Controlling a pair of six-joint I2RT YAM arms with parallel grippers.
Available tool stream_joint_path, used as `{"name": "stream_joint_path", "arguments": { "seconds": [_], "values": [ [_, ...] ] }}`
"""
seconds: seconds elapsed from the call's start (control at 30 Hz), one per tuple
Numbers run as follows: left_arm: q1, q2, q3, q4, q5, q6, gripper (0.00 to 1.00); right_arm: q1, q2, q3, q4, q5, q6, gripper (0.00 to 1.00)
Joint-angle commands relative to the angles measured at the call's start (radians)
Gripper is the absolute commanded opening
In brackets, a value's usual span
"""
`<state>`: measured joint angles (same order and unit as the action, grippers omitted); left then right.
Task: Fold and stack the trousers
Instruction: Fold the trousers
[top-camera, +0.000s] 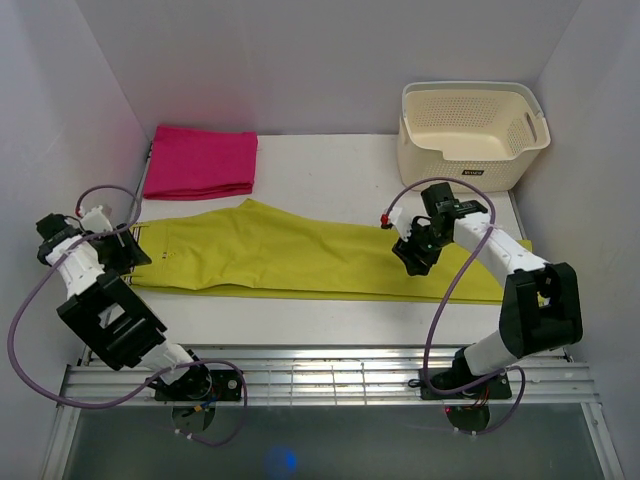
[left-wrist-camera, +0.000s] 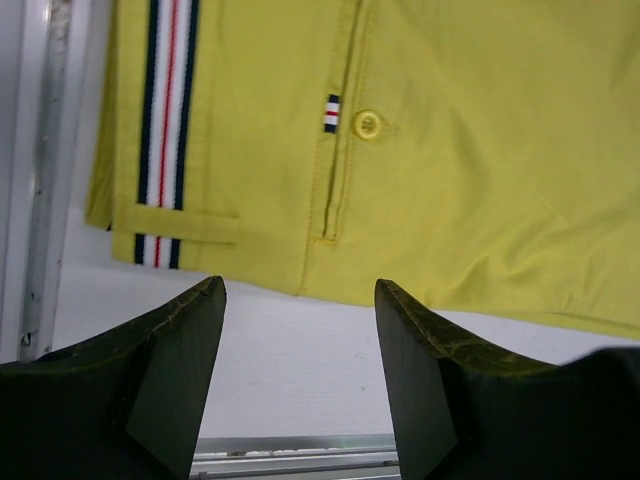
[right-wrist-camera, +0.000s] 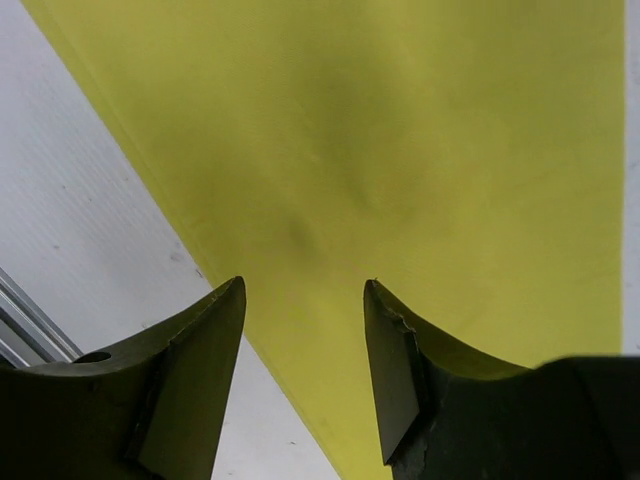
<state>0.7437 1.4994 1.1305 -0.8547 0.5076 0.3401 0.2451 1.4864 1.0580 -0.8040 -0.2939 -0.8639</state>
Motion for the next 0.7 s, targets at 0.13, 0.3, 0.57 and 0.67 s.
{"name": "stream_joint_path", "arguments": {
  "seconds": [0.13,0.3,0.57,0.67],
  "values": [
    [0.163,0.001,-0.021,0.058,-0.014,-0.096,0.73,0.045,0.051,-0.093,0.089,0.088,0.178,0.56],
    [0.169,0.051,-0.055,0.120,-0.006,-0.147,0.73,0.045,0.060,-0.174,0.127,0.185,0.155,0.55],
    [0.169,0.082,-0.127,0.215,-0.012,-0.230,0.68,0.045,0.077,-0.236,0.173,0.243,0.132,0.54],
    [0.169,0.097,-0.138,0.264,-0.006,-0.246,0.62,0.045,0.080,-0.245,0.183,0.262,0.123,0.54]
  ]
}}
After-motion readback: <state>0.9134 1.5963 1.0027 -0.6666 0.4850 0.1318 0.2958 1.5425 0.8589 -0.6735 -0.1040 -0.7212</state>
